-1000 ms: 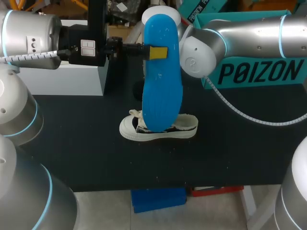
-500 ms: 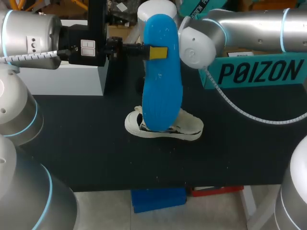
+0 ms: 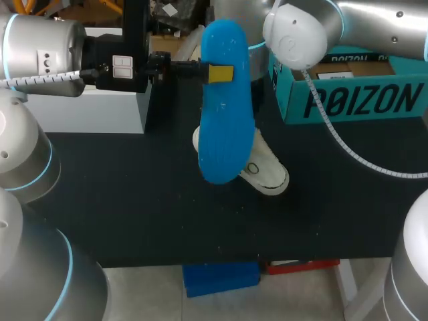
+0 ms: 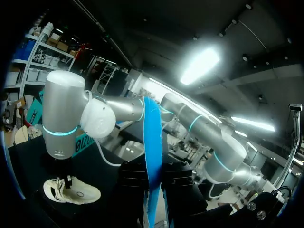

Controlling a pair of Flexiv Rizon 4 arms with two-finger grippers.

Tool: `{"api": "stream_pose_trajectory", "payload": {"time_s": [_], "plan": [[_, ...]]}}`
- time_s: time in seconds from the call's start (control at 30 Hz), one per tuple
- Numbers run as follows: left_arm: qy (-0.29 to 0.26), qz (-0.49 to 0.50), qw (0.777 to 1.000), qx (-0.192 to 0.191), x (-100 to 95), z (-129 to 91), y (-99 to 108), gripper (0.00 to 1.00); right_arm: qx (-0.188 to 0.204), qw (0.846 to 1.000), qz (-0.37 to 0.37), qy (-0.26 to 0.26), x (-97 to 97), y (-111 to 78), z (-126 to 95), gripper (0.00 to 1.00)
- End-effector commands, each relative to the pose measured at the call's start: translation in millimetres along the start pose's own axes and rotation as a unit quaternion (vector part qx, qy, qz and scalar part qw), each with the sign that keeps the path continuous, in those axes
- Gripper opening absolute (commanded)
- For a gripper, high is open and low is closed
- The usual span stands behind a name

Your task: Take the shoe out of the shoebox, open the shoe tongue, remove and reinsert the insole, then place the shoe into the shoebox

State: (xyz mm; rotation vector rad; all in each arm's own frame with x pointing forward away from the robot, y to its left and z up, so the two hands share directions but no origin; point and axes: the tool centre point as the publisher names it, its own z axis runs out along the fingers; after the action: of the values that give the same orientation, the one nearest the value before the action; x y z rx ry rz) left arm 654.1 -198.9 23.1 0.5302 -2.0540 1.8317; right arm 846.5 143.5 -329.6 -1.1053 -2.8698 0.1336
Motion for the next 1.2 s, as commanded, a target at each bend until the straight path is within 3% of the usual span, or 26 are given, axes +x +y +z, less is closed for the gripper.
{"api": "stream_pose_trajectory", "payload": {"time_s": [0.03, 0.23, 0.43, 0.8, 1.1, 1.13, 1.17, 1.2], "plan": [[-0.001, -0.001, 1.0, -0.002, 0.2, 1, -1, 0.0, -0.056, 0.941, 0.331, 0.051, -6.2, 5.7, 8, 0.0], [-0.001, -0.001, 1.0, -0.002, 0.2, 1, -1, 0.0, -0.077, 0.907, 0.408, 0.067, -11.2, 16.0, 13, 0.0], [-0.001, -0.001, 1.0, -0.002, 0.2, 1, -1, 0.0, -0.079, 0.892, 0.441, 0.062, -16.0, 25.5, 18, 0.0], [-0.001, -0.001, 1.0, -0.002, 0.2, 1, -1, 0.0, -0.055, 0.889, 0.451, 0.057, -31.2, 29.4, 52, 0.0], [-0.001, -0.001, 1.0, -0.002, 0.2, 1, -1, 0.0, -0.045, 0.899, 0.434, 0.036, -42.9, 27.5, 68, 0.0], [-0.001, -0.001, 1.0, -0.002, 0.2, 1, -1, 0.0, -0.044, 0.899, 0.434, 0.028, -44.5, 26.0, 68, 0.05], [-0.001, -0.001, 1.0, -0.002, 0.2, 1, -1, 0.0, -0.042, 0.899, 0.435, 0.026, -45.7, 24.7, 69, 0.44], [-0.001, -0.001, 1.0, -0.002, 0.2, 1, -1, 0.0, -0.04, 0.898, 0.437, 0.021, -47.2, 22.7, 68, 1.0]]}}
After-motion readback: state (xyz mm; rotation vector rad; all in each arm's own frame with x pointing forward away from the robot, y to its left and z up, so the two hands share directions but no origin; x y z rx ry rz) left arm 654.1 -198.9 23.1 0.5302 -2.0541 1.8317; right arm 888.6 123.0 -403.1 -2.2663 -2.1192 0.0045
